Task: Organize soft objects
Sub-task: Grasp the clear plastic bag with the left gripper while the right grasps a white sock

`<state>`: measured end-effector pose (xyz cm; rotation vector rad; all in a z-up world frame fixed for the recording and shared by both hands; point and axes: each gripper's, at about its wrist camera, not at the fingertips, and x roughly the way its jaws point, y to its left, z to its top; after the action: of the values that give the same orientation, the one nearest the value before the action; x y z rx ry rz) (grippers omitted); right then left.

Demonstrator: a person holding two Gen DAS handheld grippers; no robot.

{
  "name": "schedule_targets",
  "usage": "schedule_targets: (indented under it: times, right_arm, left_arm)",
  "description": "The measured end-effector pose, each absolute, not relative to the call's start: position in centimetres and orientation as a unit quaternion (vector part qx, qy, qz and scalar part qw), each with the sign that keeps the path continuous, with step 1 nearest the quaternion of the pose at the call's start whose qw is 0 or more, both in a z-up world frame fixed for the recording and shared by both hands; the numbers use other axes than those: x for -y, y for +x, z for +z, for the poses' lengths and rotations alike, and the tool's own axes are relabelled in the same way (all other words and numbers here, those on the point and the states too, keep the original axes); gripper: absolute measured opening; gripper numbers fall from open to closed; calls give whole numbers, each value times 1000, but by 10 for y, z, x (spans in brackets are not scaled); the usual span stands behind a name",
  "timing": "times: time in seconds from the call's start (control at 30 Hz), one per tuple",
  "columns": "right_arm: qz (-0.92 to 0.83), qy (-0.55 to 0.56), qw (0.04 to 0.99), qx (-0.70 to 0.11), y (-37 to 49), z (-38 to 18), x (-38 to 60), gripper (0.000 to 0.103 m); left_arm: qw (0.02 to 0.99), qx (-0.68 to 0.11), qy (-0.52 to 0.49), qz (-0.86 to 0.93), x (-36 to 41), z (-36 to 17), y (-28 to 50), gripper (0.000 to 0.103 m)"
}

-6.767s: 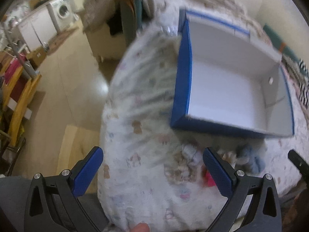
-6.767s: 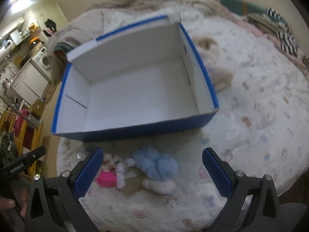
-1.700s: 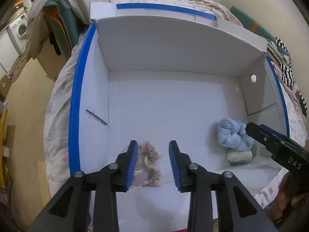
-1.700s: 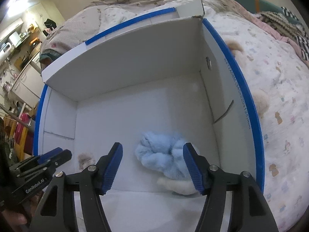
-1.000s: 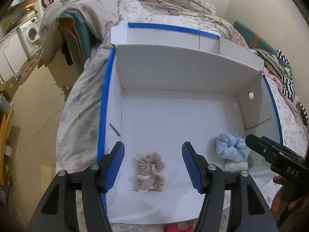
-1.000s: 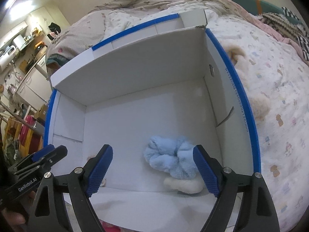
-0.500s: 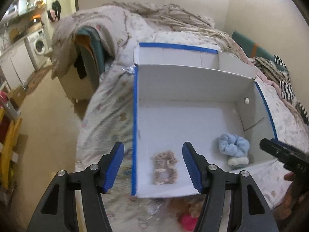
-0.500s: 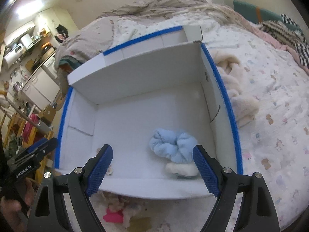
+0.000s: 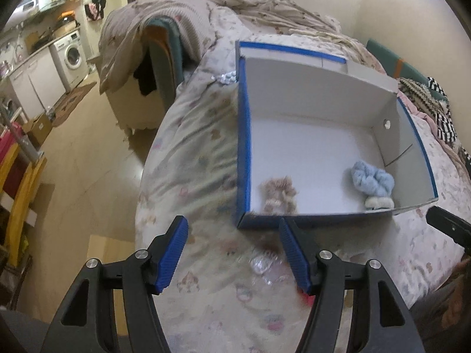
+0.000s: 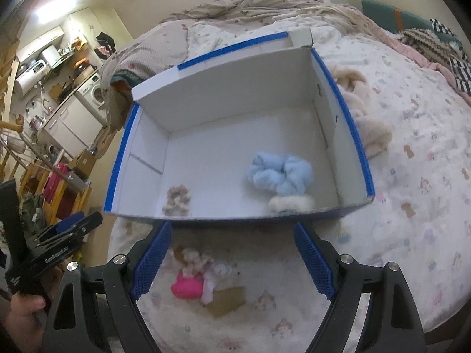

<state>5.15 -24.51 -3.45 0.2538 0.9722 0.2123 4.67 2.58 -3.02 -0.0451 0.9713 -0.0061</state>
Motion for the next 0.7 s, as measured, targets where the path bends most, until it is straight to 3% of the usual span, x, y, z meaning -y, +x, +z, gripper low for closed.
schedule_targets:
  times: [0.7]
  right_arm:
    - [104, 159, 789, -584, 62, -101, 229, 90]
  left_arm:
    - [805, -587, -89, 16, -19, -108, 84, 61]
